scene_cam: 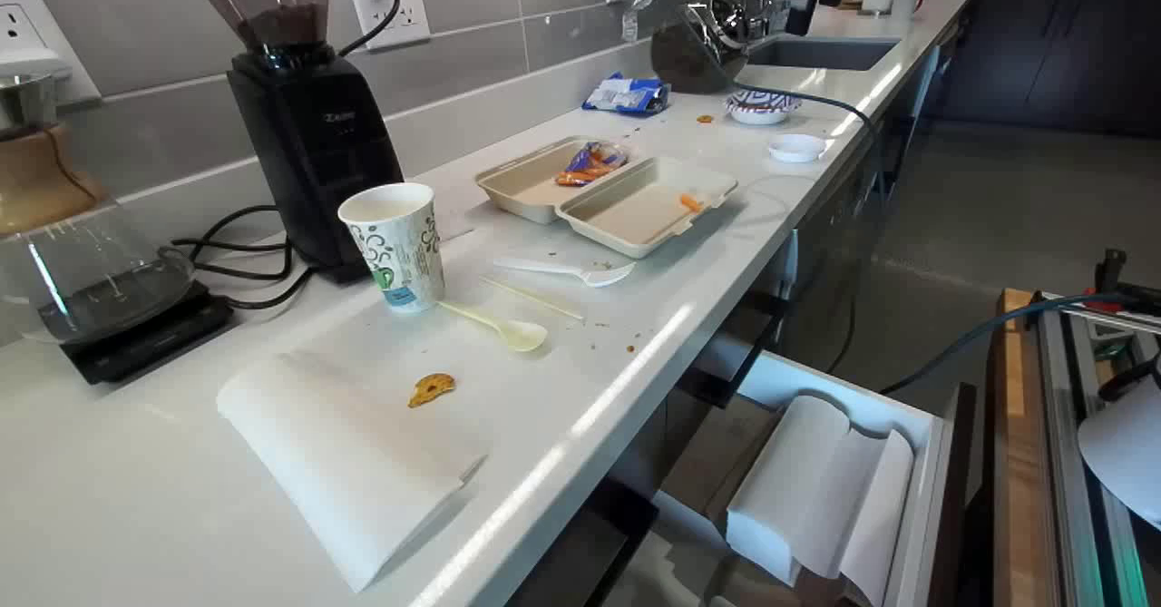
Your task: Put the orange object in the carton box inside the pack
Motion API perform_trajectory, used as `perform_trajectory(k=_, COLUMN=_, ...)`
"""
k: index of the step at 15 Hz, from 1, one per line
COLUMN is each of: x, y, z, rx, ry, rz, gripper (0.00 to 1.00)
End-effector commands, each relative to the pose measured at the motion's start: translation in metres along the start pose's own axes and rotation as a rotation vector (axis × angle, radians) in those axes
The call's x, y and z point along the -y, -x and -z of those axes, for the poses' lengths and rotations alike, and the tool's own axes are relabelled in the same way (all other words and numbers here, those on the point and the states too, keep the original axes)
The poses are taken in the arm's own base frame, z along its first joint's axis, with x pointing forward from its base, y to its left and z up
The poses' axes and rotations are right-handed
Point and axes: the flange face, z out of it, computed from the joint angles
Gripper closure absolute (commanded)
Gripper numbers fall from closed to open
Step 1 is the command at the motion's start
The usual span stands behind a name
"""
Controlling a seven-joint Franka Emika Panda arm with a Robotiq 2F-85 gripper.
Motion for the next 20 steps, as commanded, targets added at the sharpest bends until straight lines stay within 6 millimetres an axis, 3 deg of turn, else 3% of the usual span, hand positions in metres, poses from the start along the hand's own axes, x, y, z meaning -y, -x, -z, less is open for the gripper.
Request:
perform_trajectory(k=1, x=0.0, y=0.0, z=0.001, rx=0.001, ry=0.0, rz=0.0, gripper=0.0)
perform_trajectory(k=6, x=0.0, y=0.0, z=0.001, rx=0.001, ry=0.0, rz=0.0, gripper=0.0)
perform_trajectory(k=8, x=0.005, y=-0.014, z=-0.023, rx=-0.041, ry=-0.092, rz=0.037, gripper=0.0)
perform_trajectory(k=12, x=0.038, y=-0.052, z=-0.066, rx=-0.186, ry=-0.217, rz=0.146, gripper=0.0)
perform_trajectory(k=15, x=0.066, y=-0.07, z=-0.089, rx=-0.237, ry=-0.33, rz=0.245, gripper=0.0)
perform_trajectory(k=17, x=0.079, y=-0.075, z=-0.088, rx=-0.241, ry=-0.433, rz=0.317, gripper=0.0)
perform_trajectory(k=20, x=0.081, y=-0.073, z=-0.096, rx=-0.167, ry=-0.576, rz=0.392, gripper=0.0)
